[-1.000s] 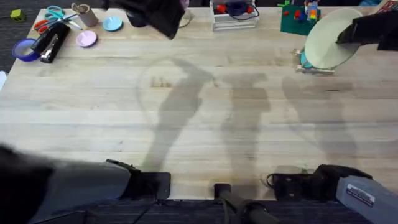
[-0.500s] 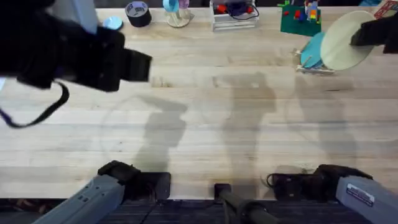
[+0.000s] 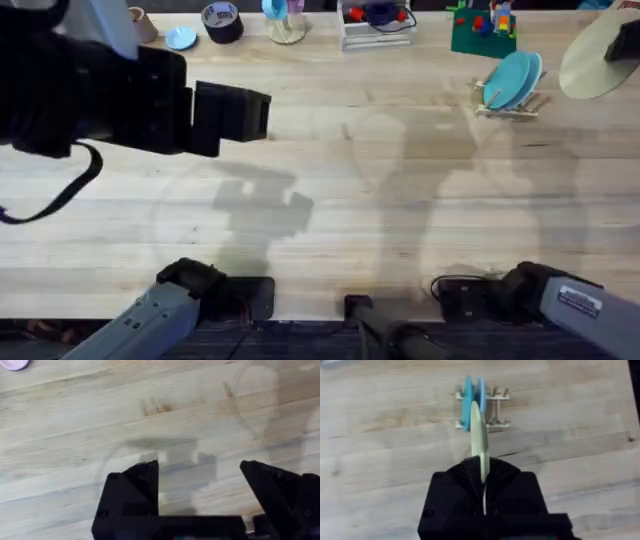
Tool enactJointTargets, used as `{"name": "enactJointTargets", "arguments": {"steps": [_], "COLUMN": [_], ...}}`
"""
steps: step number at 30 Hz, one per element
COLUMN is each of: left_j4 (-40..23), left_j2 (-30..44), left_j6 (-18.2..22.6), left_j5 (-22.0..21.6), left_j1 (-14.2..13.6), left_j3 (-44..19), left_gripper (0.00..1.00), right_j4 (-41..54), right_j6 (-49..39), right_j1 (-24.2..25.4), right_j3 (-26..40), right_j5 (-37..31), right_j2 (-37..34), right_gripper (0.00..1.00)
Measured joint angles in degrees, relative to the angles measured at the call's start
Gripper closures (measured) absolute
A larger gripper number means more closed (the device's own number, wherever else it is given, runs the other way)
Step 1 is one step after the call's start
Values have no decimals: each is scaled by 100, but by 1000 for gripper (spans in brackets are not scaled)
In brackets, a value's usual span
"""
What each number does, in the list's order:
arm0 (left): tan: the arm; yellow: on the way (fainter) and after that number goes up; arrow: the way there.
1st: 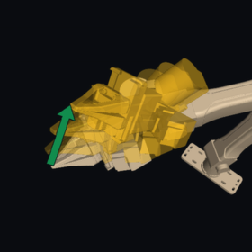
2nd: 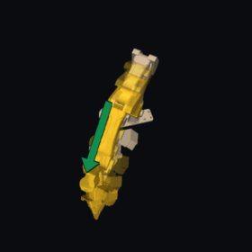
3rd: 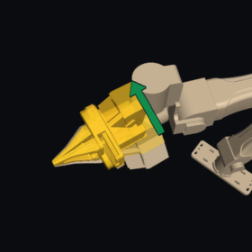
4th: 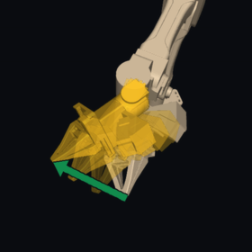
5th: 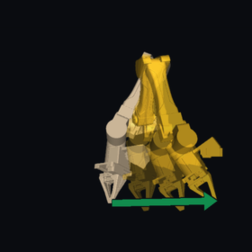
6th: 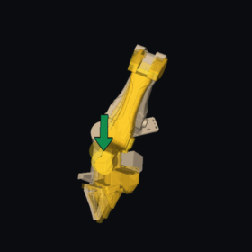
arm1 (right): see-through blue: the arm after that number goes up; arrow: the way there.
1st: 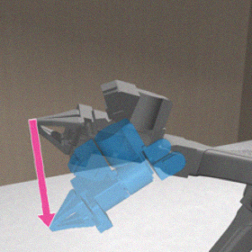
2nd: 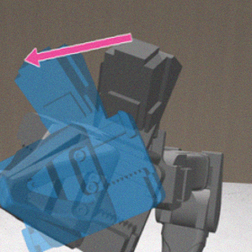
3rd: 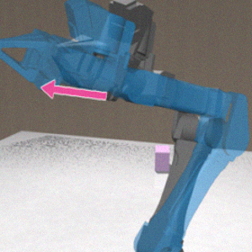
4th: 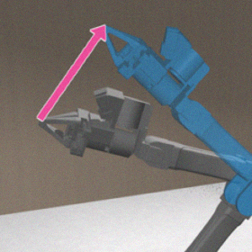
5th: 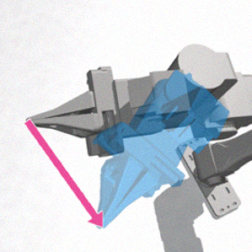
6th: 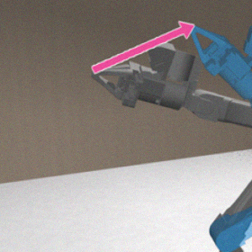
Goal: Pick up the plates from the table one by one and place each into a slot on the dish rack.
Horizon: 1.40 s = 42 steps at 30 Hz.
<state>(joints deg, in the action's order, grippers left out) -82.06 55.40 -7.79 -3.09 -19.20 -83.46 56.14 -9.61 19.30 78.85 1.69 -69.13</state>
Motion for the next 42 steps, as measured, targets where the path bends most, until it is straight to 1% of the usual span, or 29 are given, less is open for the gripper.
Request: {"name": "enactJointTargets", "arguments": {"steps": [4, 8, 16, 28, 42], "left_j4": [0, 0, 0, 0, 0], "left_j2": [0, 0, 0, 0, 0], "left_j6": [-2, -4, -17, -20, -20], "left_j5": [0, 0, 0, 0, -2], "left_j1": [0, 0, 0, 0, 0], "left_j3": [0, 0, 0, 0, 0], "left_gripper": [6, 6, 6, 6, 6], "right_j4": [-30, -35, -281, -949, -1119], "right_j6": [-28, -32, -32, -32, 16], "right_j1": [207, 294, 301, 301, 301], "right_j3": [0, 7, 17, 52, 61], "right_j5": [0, 0, 0, 0, -4], "right_j2": [-200, -445, -767, -993, -1494], "right_gripper": [972, 972, 973, 973, 973]}}
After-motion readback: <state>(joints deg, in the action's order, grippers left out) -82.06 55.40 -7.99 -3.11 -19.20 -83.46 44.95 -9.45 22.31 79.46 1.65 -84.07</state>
